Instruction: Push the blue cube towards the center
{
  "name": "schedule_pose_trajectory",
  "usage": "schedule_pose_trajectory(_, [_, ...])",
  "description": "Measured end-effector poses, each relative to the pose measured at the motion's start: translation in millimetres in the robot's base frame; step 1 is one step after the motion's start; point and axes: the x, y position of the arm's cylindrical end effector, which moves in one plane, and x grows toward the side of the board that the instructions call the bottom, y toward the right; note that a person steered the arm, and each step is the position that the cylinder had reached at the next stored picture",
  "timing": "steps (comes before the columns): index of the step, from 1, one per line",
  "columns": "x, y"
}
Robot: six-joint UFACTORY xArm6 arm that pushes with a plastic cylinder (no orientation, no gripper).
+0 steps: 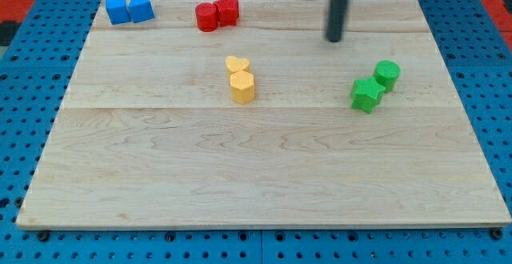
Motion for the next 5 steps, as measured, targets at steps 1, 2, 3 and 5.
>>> schedule_pose_trajectory(1, [-30.8, -21.2])
schedule_pose_trajectory(2, [-78.0, -64.3])
schedule_pose_trajectory(3, [-103.1, -99.7])
schedule_pose_trajectory(5, [-102.8, -115.8])
